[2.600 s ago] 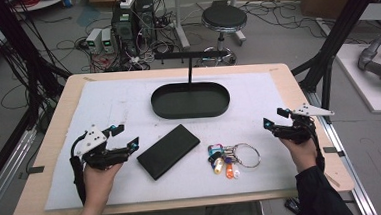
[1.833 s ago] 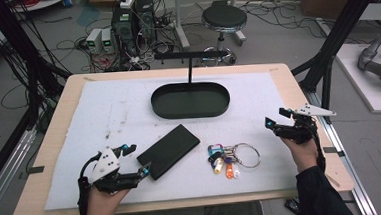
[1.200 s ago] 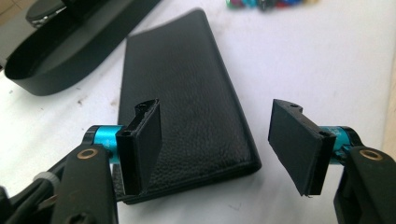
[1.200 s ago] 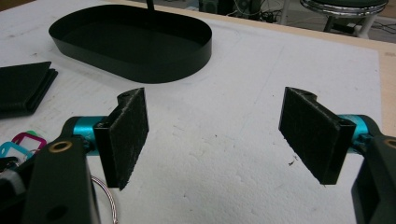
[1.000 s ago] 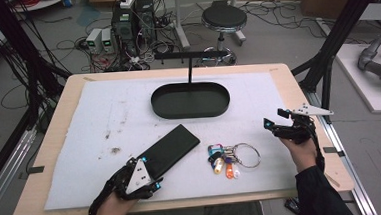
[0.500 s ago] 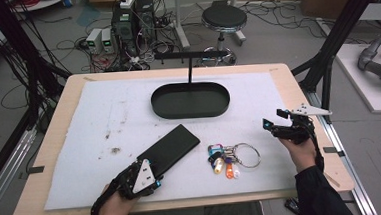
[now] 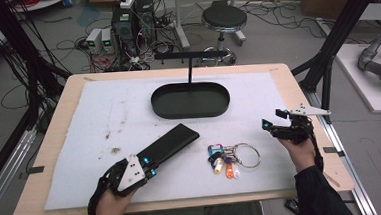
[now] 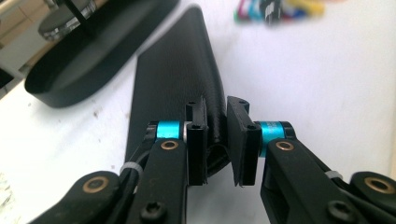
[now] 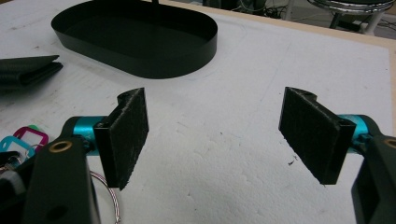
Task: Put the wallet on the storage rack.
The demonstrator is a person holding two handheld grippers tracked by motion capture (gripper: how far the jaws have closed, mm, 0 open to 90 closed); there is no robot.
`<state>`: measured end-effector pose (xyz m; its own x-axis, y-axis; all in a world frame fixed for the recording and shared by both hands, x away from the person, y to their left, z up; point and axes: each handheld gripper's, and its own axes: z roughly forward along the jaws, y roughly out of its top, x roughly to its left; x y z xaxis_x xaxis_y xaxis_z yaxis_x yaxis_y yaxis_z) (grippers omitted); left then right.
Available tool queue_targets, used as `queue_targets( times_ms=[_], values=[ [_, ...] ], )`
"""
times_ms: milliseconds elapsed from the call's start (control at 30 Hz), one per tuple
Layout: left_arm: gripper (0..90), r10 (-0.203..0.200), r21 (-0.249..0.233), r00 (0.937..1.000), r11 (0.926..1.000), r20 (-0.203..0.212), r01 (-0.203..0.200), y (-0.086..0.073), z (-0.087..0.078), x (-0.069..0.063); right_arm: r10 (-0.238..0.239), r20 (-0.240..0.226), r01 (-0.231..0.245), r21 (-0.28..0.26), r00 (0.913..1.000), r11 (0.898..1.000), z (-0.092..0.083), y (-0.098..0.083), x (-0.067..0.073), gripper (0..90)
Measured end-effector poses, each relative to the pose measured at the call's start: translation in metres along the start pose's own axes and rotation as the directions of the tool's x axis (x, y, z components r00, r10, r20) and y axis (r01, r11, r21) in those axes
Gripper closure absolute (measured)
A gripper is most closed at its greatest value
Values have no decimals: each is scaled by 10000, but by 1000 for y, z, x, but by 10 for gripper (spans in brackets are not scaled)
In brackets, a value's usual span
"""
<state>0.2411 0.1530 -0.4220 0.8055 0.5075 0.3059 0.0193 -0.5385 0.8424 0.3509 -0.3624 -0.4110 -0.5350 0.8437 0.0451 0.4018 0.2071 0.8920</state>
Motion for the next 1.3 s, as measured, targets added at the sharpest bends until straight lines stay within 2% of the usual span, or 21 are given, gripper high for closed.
queue_targets(
  times_ms=[67, 133, 167, 233, 300, 333, 367, 433, 567, 700, 733, 833, 933, 1033, 1067, 1167, 1233, 1300],
  values=[
    [790, -342, -727, 9992, 9967, 222, 358, 2, -4, 2, -31, 12, 31, -14, 10000, 10000, 0, 0, 0, 244],
    [792, -844, -1519, 9951, 9842, 507, 912, 3, -6, 3, -31, -19, 31, -24, 10000, 10000, 1, 0, 1, 244],
    [792, -1113, -1876, 9914, 9746, 685, 1223, 3, -8, 4, -52, -9, 52, -55, 10000, 10000, 1, 0, 1, 244],
    [792, -1375, -2230, 9866, 9626, 875, 1539, 3, -9, 5, -34, -79, 33, -123, 10000, 9999, 0, 1, 2, 245],
    [793, -1718, -2571, 9795, 9468, 1048, 1936, 1, -11, 7, -83, -218, 78, -222, 9997, 9997, 1, 2, 4, 247],
    [795, -1718, -2571, 9795, 9468, 1048, 1936, 1, -11, 7, -79, -356, 69, -274, 9993, 9996, 1, 2, 6, 252],
    [795, -2139, -2881, 9690, 9267, 1237, 2413, -1, -13, 10, -137, -505, 119, -348, 9986, 9993, 2, 3, 8, 259],
    [796, -2522, -3111, 9581, 9073, 1357, 2829, -4, -14, 14, -125, -830, 82, -510, 9965, 9987, 3, 5, 12, 283],
    [797, -2997, -3234, 9446, 8878, 1337, 3275, -9, -17, 19, -442, -1585, 322, -776, 9864, 9965, 10, 12, 27, 310],
    [796, -3183, -3266, 9401, 8815, 1224, 3410, -12, -18, 22, -908, -2070, 734, -904, 9741, 9932, 21, 18, 46, 341],
    [796, -3248, -3301, 9379, 8779, 1217, 3468, -13, -18, 23, -956, -2252, 767, -915, 9696, 9929, 24, 20, 50, 350],
    [796, -3451, -3300, 9317, 8714, 1132, 3628, -15, -20, 25, -1338, -2762, 1103, -989, 9517, 9890, 34, 27, 62, 374],
    [796, -3692, -3343, 9232, 8611, 1069, 3831, -20, -21, 29, -1824, -3300, 1645, -818, 9262, 9830, 48, 33, 76, 396],
    [795, -3794, -3292, 9203, 8604, 959, 3890, -23, -22, 32, -2101, -3738, 2015, -626, 9034, 9775, 65, 39, 90, 424],
    [796, -3849, -3298, 9180, 8578, 958, 3941, -24, -22, 32, -2204, -3946, 2161, -560, 8920, 9748, 71, 42, 95, 434],
    [795, -3886, -3248, 9167, 8585, 933, 3969, -26, -23, 34, -2503, -4353, 2618, -344, 8648, 9645, 89, 50, 110, 466],
    [795, -3924, -3252, 9149, 8565, 946, 4009, -27, -23, 34, -2695, -4672, 2934, -225, 8421, 9557, 101, 53, 120, 484],
    [795, -3959, -3246, 9133, 8550, 955, 4045, -28, -23, 35, -2954, -4978, 3348, -106, 8155, 9422, 111, 55, 130, 526]
  ],
)
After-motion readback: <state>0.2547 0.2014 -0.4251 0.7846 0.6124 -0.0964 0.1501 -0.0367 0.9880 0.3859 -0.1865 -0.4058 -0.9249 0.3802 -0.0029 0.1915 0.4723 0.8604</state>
